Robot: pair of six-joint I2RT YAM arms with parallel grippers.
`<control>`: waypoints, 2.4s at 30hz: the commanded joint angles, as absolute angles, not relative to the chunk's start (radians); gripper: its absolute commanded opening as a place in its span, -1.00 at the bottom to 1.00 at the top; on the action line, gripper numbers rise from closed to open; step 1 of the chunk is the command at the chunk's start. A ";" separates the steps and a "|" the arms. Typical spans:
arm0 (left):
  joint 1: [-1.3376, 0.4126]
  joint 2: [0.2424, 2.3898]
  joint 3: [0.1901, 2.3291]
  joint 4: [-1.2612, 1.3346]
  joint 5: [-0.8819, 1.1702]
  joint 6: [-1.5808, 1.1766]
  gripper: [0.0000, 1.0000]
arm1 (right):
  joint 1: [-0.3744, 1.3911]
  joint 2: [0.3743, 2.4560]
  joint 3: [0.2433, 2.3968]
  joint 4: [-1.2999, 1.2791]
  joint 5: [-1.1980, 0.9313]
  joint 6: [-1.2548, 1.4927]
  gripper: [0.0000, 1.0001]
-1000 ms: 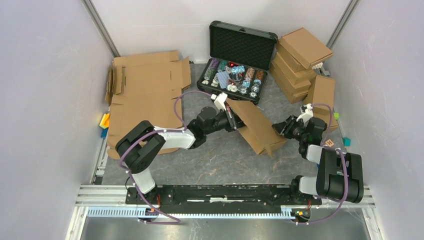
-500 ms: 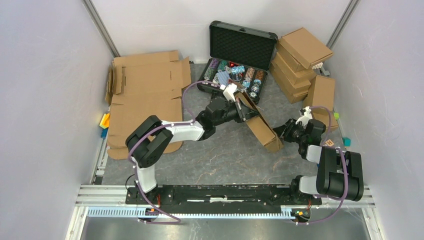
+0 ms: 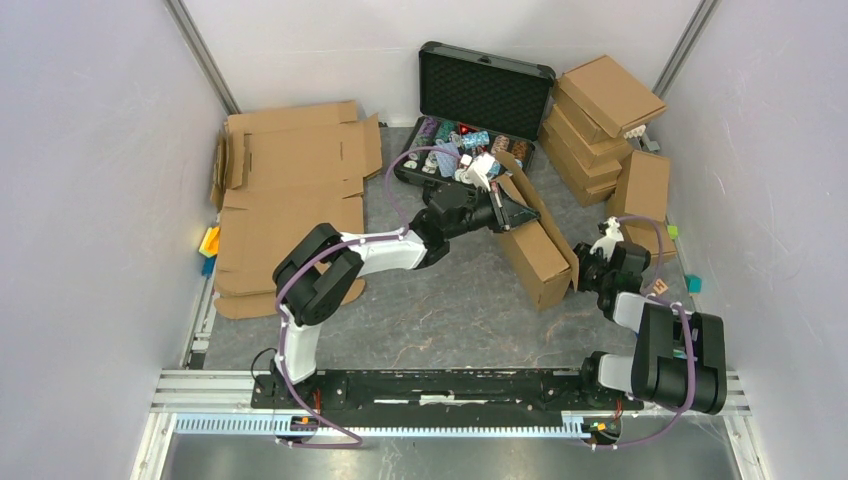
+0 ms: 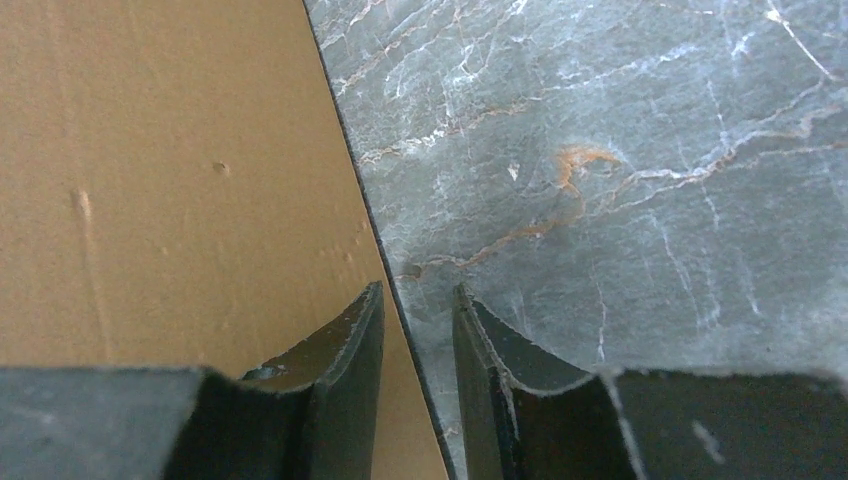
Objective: Fold the paper box
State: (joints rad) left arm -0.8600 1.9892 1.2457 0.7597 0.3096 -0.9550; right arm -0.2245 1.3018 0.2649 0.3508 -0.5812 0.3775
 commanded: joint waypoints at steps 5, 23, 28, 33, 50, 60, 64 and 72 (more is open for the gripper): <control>-0.859 1.924 1.307 0.495 0.350 -0.821 -0.90 | -0.220 1.236 0.280 0.258 -0.536 0.347 -0.26; -0.900 2.011 1.438 0.349 0.403 -0.762 -0.84 | -0.210 1.185 0.224 0.231 -0.533 0.298 -0.69; -0.902 1.996 1.434 0.336 0.385 -0.744 -0.84 | -0.184 1.175 0.190 0.240 -0.566 0.312 -1.00; -0.902 1.936 1.384 0.312 0.367 -0.725 -0.84 | -0.128 1.157 0.170 0.252 -0.583 0.340 -1.00; -0.903 1.778 1.387 0.100 0.388 -0.631 -0.56 | -0.100 1.135 0.224 0.172 -0.472 0.319 -0.98; -0.905 1.784 1.425 0.030 0.403 -0.629 -0.56 | -0.107 1.133 0.240 0.173 -0.488 0.306 -0.97; -0.910 1.769 1.444 0.014 0.410 -0.625 -0.48 | -0.113 1.123 0.252 0.148 -0.471 0.287 -0.97; -0.920 1.677 1.430 -0.106 0.480 -0.575 -0.43 | -0.123 1.120 0.267 0.145 -0.485 0.275 -0.97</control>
State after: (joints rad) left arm -0.9047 1.7779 1.4075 -0.0525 0.3912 -0.6369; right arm -0.1184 1.1336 0.2337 0.1486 -0.4911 0.3016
